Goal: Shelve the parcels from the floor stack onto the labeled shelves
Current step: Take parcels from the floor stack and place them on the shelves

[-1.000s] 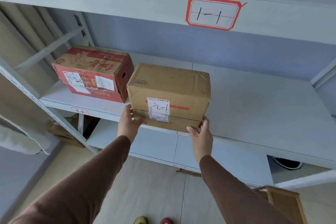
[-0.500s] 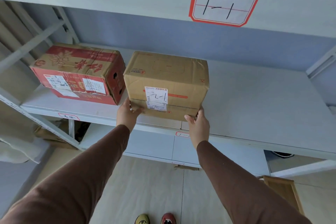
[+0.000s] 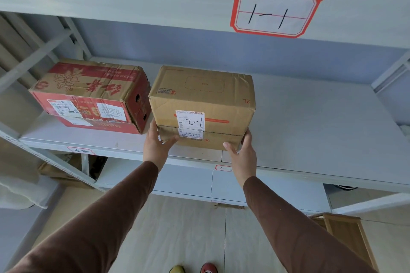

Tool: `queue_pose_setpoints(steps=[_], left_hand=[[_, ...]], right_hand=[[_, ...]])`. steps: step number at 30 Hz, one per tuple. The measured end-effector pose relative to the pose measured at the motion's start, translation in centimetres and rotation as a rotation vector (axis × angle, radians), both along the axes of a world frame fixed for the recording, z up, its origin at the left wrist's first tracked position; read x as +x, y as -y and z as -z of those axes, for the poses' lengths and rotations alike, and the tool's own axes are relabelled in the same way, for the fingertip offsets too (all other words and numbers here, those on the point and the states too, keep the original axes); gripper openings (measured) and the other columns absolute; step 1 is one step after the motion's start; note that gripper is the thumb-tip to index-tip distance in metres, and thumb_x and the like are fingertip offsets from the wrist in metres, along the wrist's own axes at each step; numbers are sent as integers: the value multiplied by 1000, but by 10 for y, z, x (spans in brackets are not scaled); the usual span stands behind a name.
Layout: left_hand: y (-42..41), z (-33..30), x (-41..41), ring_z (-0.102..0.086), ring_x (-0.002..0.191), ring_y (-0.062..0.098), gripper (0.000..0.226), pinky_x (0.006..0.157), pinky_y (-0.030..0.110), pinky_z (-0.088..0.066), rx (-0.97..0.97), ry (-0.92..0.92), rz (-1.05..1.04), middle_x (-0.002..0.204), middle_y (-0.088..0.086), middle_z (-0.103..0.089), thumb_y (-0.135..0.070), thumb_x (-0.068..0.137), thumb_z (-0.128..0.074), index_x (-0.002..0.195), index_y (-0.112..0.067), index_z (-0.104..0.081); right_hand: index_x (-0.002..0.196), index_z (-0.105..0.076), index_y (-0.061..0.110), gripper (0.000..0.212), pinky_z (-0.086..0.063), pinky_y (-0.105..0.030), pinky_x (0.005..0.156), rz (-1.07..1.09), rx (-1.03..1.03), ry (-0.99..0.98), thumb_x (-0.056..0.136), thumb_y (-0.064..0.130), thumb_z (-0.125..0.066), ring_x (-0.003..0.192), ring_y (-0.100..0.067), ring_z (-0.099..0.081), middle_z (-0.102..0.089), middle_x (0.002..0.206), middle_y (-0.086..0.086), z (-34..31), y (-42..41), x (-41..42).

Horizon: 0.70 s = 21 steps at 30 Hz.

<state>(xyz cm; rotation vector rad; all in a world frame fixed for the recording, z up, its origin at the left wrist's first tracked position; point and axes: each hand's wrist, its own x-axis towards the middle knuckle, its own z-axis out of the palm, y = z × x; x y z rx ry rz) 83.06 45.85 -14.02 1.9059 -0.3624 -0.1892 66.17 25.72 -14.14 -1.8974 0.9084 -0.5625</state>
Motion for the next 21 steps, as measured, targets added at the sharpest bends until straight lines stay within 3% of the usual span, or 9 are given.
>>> queue_pose_setpoints(steps=[5,9,14,18,21], left_hand=[[10,-1,6,-59,111,20,68,96,44,-53,6,-9,-45,118,-5,-64,-19,85,-79,142,-30,-43],[20,-6,16,-58,109,18,66,95,38,-51,20,2,-44,119,-7,-63,-18,88,-77,143,-26,-42],[23,-5,22,-58,111,18,64,98,42,-52,44,-9,-34,122,-9,-62,-20,88,-76,142,-27,-41],[18,-5,19,-56,122,19,80,104,41,-49,47,-29,-22,134,-5,-59,-21,86,-80,150,-28,-33],[11,-8,11,-49,136,21,94,112,42,-43,65,-49,-31,152,1,-48,-24,85,-82,157,-25,-22]], right_hand=[[145,-37,25,61,-55,-37,95,13,18,-10,94,29,-71,113,-24,-66,-69,124,4,-4,5,15],[147,-36,23,62,-53,-35,98,-10,15,-32,95,28,-70,115,-25,-65,-67,129,2,-10,13,28],[147,-35,23,63,-52,-37,99,-15,16,-64,95,28,-69,117,-26,-65,-66,130,1,-14,17,33],[154,-25,25,77,-52,-39,104,-13,21,-72,93,31,-72,125,-25,-61,-59,142,1,-18,12,31],[160,-12,25,96,-42,-43,116,7,38,-51,89,34,-77,143,-24,-44,-38,161,-1,-20,3,25]])
